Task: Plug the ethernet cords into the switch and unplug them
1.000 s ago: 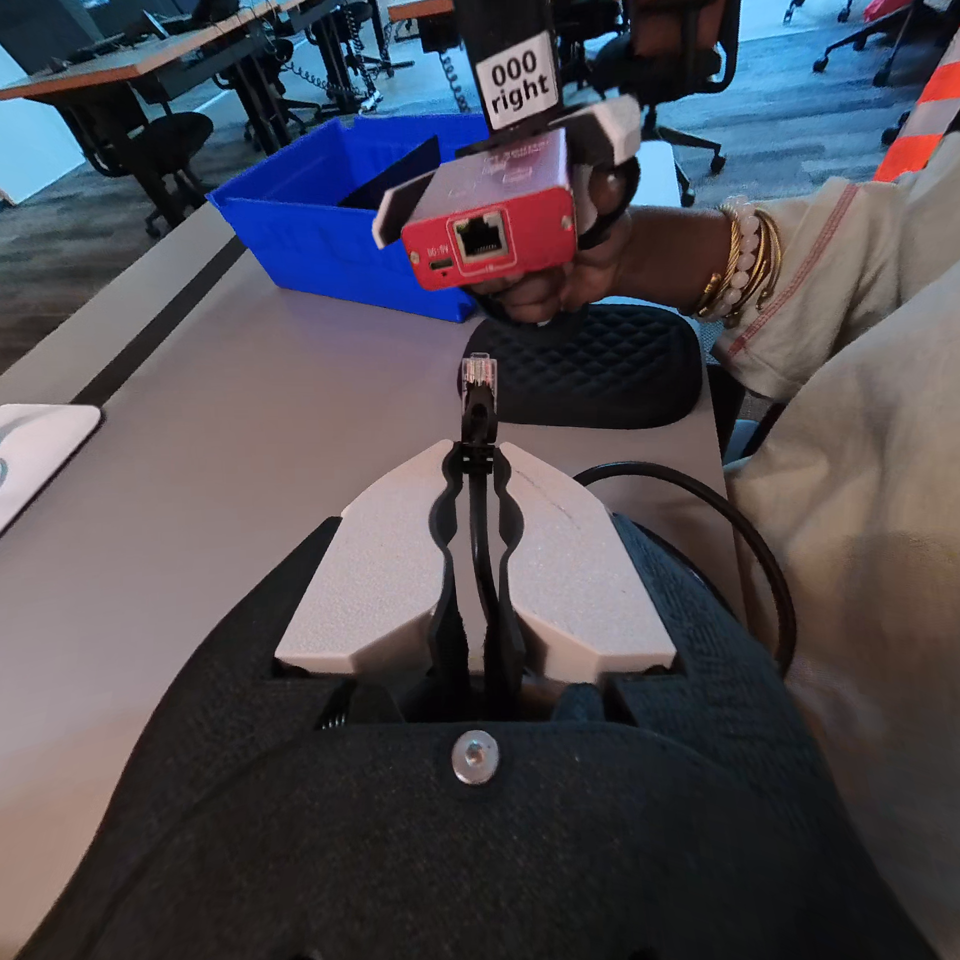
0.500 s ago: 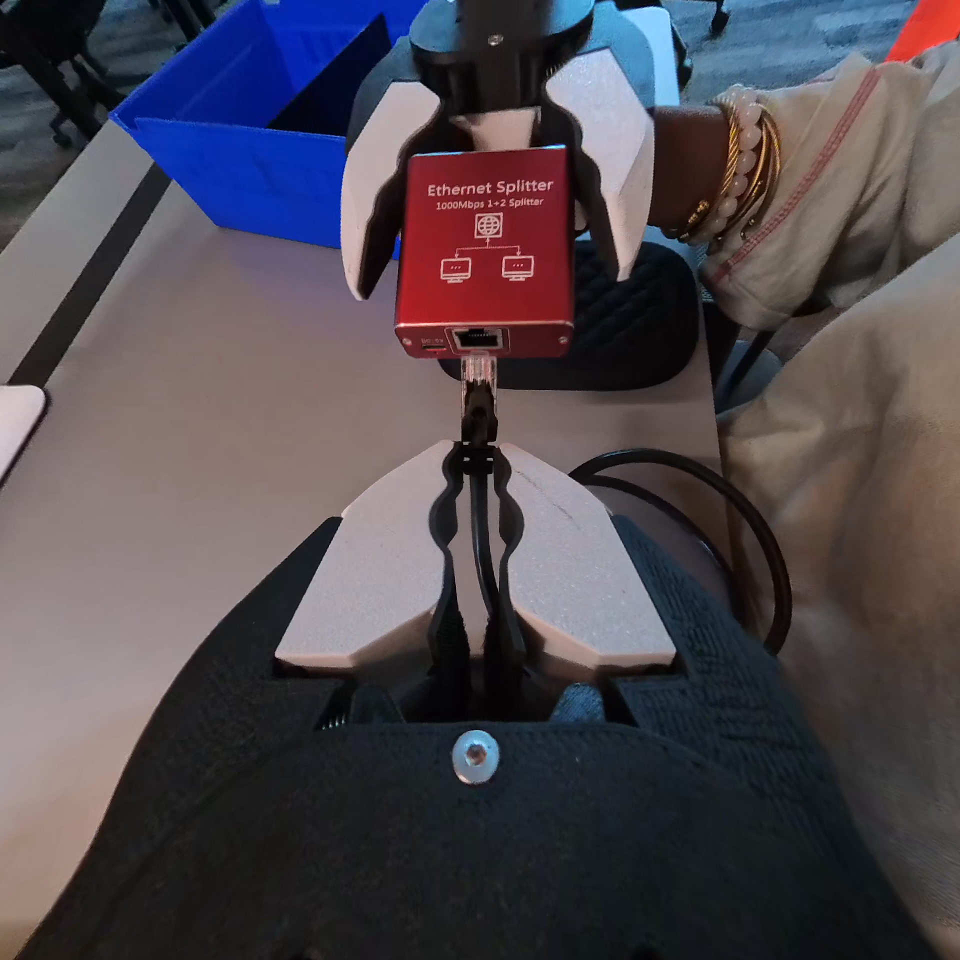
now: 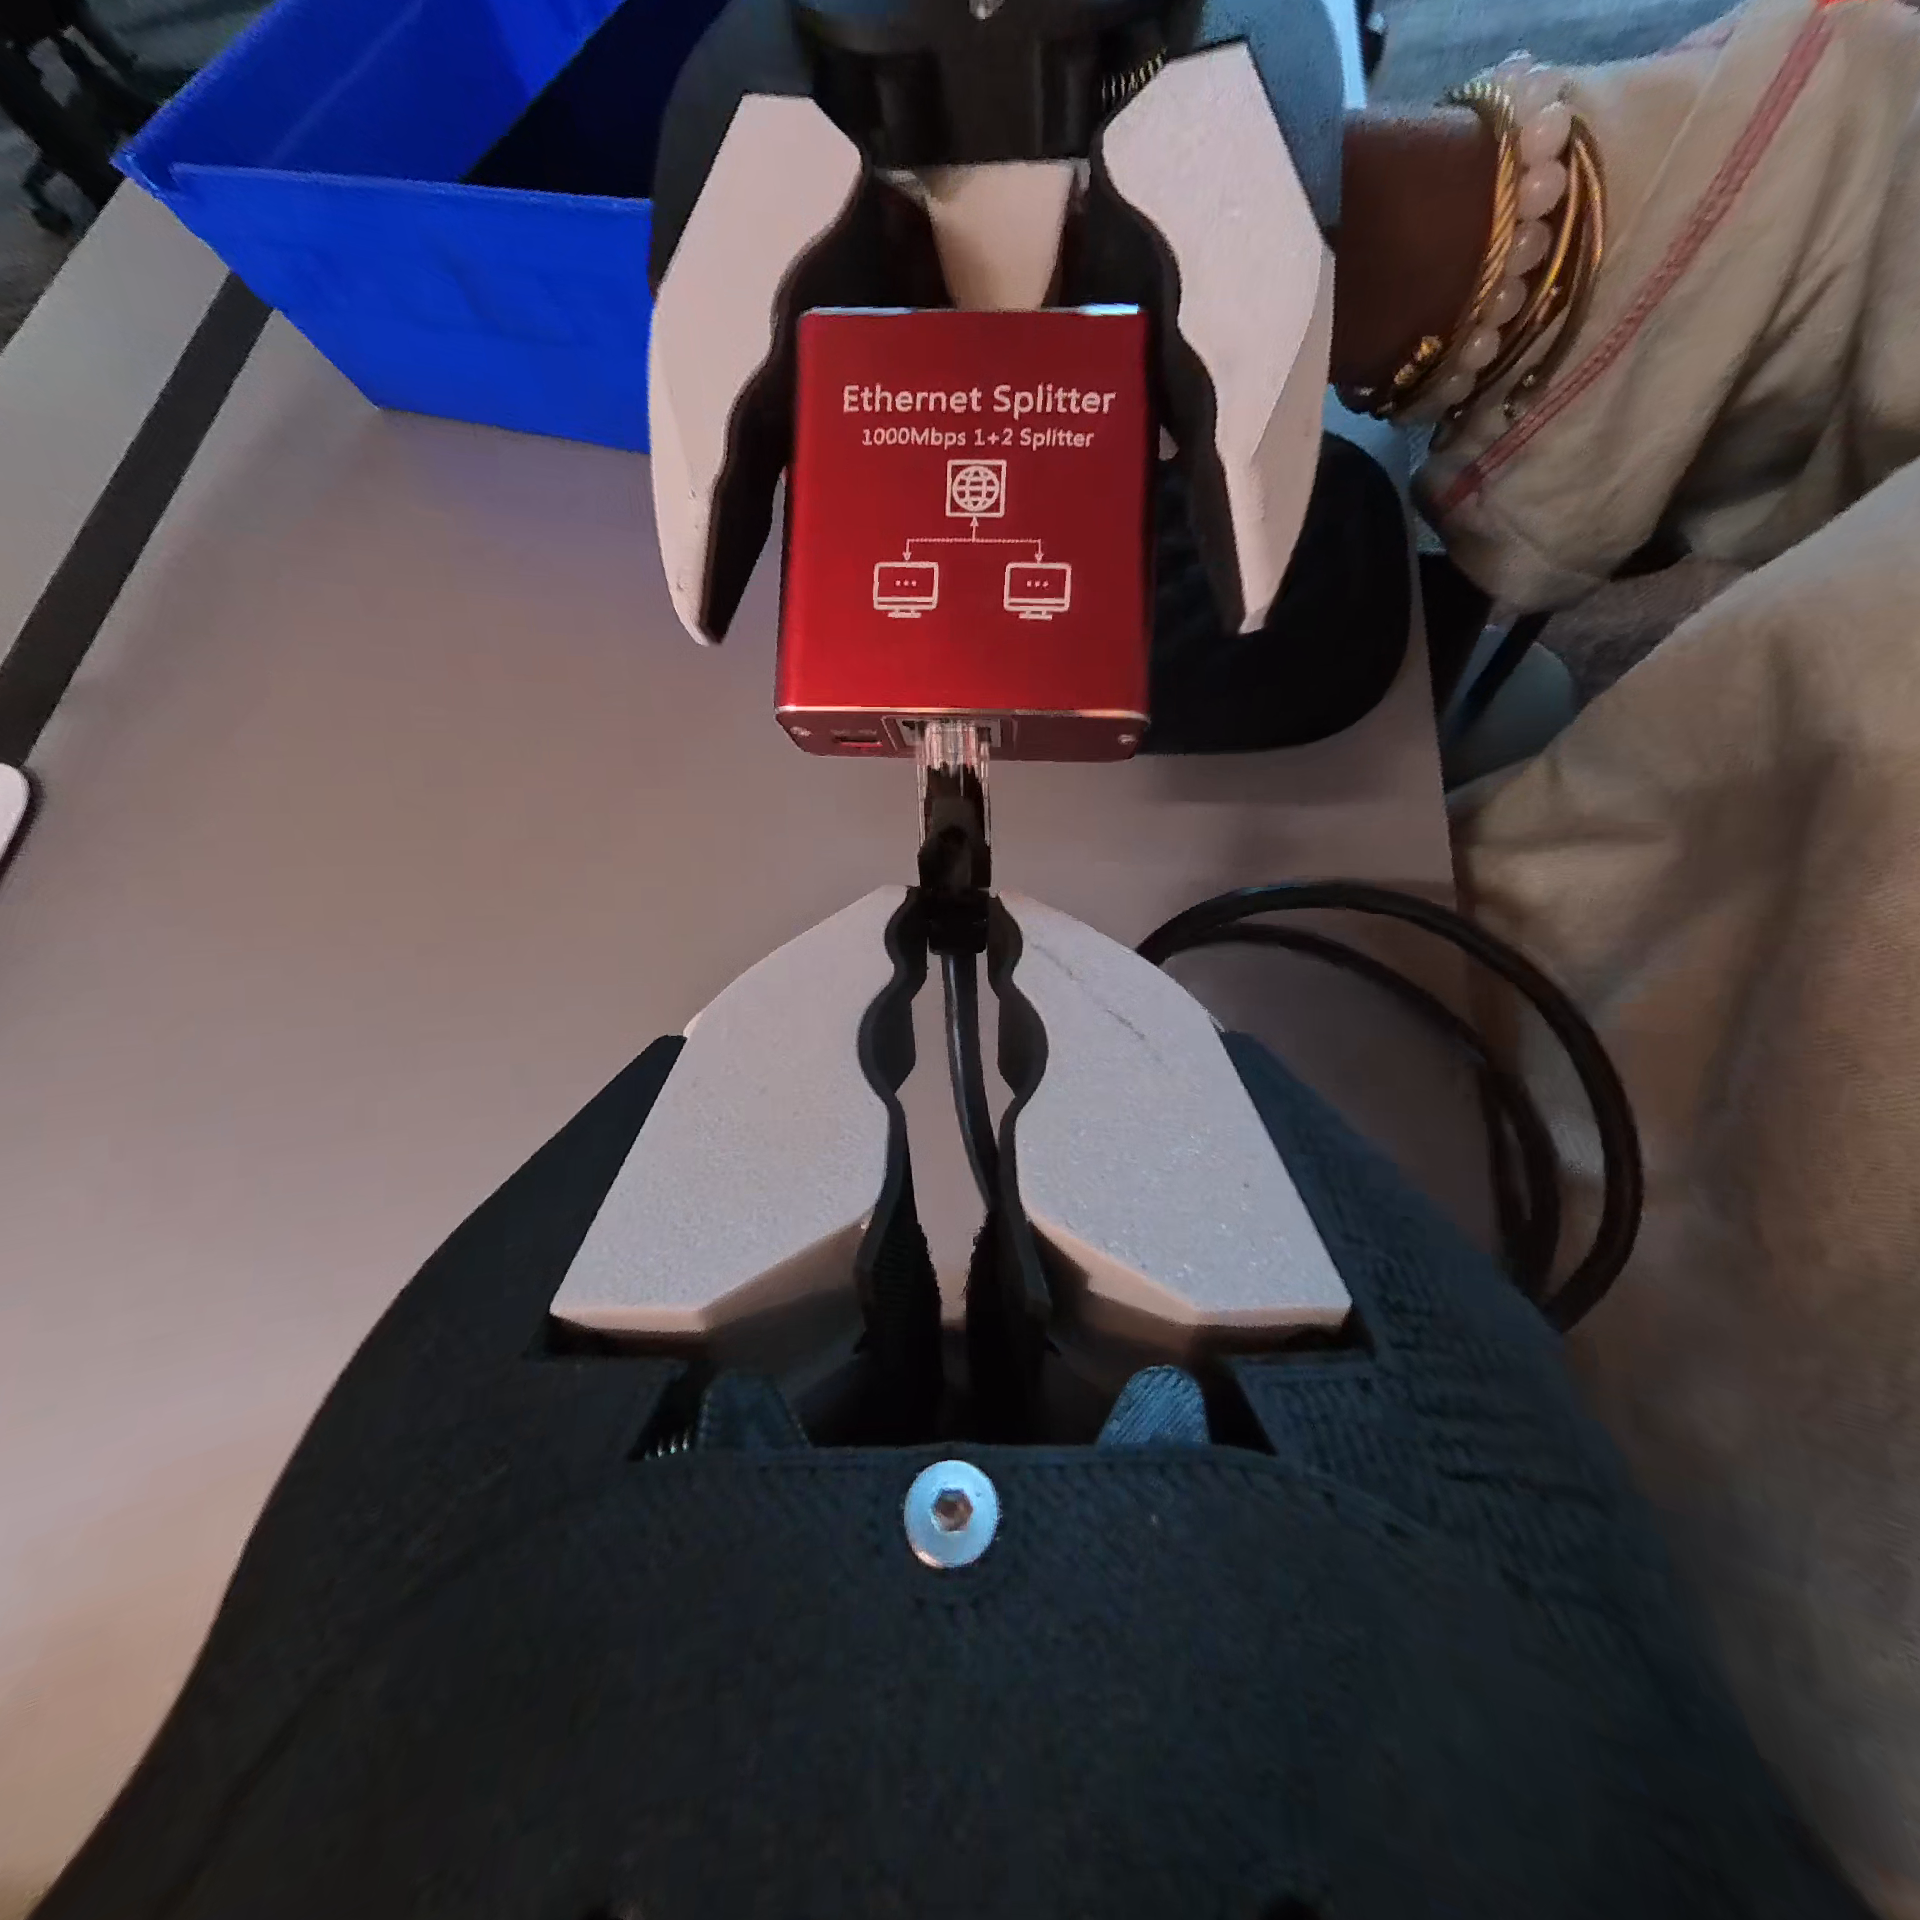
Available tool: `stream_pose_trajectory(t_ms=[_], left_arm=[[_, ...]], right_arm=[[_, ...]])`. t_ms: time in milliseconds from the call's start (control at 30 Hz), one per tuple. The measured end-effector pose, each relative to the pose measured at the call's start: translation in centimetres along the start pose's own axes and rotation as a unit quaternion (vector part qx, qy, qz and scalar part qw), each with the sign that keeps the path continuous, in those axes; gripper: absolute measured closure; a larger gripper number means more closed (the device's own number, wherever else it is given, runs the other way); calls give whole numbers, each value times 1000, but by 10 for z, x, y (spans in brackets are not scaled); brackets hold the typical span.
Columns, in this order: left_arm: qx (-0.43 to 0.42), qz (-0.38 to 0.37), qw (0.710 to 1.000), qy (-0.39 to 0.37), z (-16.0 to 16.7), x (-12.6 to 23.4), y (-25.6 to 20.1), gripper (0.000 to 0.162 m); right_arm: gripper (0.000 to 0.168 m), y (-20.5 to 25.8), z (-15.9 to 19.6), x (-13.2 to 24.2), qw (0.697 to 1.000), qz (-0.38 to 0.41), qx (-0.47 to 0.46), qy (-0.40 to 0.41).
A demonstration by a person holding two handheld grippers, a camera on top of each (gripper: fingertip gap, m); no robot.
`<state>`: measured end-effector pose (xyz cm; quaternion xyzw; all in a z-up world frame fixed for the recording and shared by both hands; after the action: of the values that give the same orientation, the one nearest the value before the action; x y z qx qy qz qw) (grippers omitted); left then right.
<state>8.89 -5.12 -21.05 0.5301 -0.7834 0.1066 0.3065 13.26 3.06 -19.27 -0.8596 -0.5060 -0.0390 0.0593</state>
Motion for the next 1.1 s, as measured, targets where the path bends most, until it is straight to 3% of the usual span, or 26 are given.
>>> stream_pose_trajectory(t_ms=[167,300,667,767,900,1000,1100], left_arm=[[-33,-9,997,70,16,-11,-2,152],[-10,-2,997,79,22,-12,4,152],[-14,20,996,89,35,-27,4,152],[-2,17,999,44,29,-23,7,151],[27,-16,999,-23,18,-13,19,147],[55,-103,992,-41,17,9,45,125],[82,-199,971,-108,12,40,63,121]], right_arm=[[86,2,18,-10,996,6,6,90],[86,-2,30,-14,988,22,-2,153],[86,-4,42,-19,984,18,-23,174],[86,-5,38,-16,986,24,-18,162],[86,-12,20,-9,989,52,1,137],[86,-23,7,-2,986,102,31,128],[86,-39,-5,8,976,181,51,108]])
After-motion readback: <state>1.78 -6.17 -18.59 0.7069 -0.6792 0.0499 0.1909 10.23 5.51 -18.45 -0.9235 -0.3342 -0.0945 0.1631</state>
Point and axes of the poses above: each gripper's, where its closed fingertips meet, x back along the fingers, z out of its underside, y = z × x across the jaws, the point moved 4 cm from there along x, back along the fingers
